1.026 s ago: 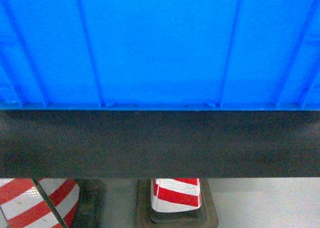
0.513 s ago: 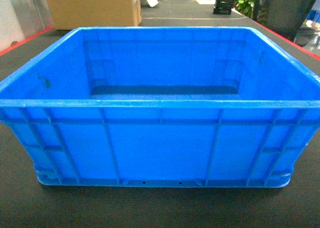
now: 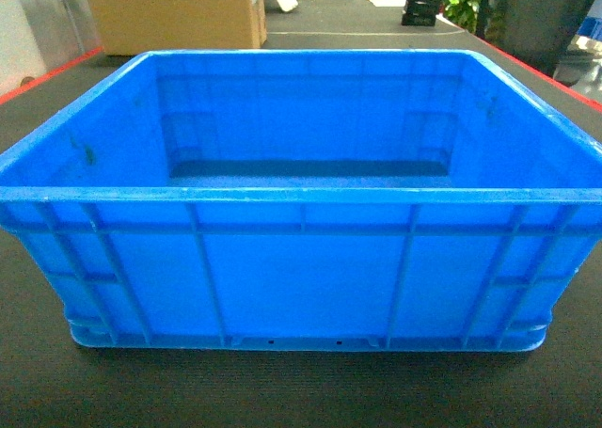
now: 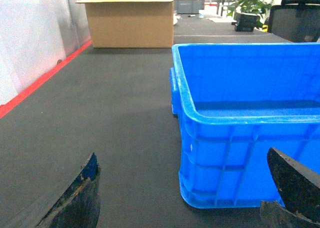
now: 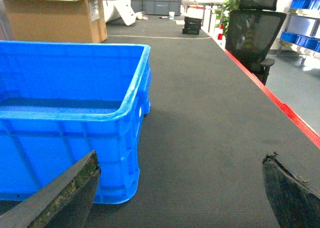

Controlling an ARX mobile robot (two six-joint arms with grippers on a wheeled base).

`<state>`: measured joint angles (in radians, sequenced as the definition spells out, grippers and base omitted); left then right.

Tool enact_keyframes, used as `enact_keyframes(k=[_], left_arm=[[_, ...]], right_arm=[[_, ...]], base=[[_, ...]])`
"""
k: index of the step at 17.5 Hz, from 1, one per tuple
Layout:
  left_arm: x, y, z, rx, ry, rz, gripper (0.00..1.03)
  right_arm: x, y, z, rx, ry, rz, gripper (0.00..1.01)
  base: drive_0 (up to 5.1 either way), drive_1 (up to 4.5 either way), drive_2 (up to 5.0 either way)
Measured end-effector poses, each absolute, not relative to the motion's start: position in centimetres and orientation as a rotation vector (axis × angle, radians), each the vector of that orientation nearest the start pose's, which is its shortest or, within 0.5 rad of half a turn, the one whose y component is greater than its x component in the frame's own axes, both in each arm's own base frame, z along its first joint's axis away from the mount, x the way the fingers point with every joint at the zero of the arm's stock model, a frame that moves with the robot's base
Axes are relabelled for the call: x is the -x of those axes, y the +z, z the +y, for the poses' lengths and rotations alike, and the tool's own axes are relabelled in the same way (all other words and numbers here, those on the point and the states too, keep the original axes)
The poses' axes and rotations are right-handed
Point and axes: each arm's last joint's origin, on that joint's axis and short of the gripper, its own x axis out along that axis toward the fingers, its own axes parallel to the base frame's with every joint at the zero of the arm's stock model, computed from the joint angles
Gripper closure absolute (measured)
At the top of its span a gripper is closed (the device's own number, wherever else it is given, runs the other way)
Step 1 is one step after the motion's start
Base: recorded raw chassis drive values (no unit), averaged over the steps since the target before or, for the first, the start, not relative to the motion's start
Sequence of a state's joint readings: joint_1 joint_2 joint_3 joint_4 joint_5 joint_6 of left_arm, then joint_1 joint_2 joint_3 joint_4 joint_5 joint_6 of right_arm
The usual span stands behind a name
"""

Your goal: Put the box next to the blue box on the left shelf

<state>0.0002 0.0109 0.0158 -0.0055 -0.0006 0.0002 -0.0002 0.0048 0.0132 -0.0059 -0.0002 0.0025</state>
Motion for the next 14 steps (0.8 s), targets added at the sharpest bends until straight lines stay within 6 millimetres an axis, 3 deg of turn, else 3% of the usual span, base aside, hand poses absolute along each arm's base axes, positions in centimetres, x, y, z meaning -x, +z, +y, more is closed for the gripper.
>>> enact_keyframes(k=[14], left_arm=[[-9.74,16.75,0.00,0.000,0.001,0.001,0.05]], right_arm=[[-9.72,16.71,0.00,-0.002,0.000,-0.002,0.03]], base=[[0.0,0.00,0.0]])
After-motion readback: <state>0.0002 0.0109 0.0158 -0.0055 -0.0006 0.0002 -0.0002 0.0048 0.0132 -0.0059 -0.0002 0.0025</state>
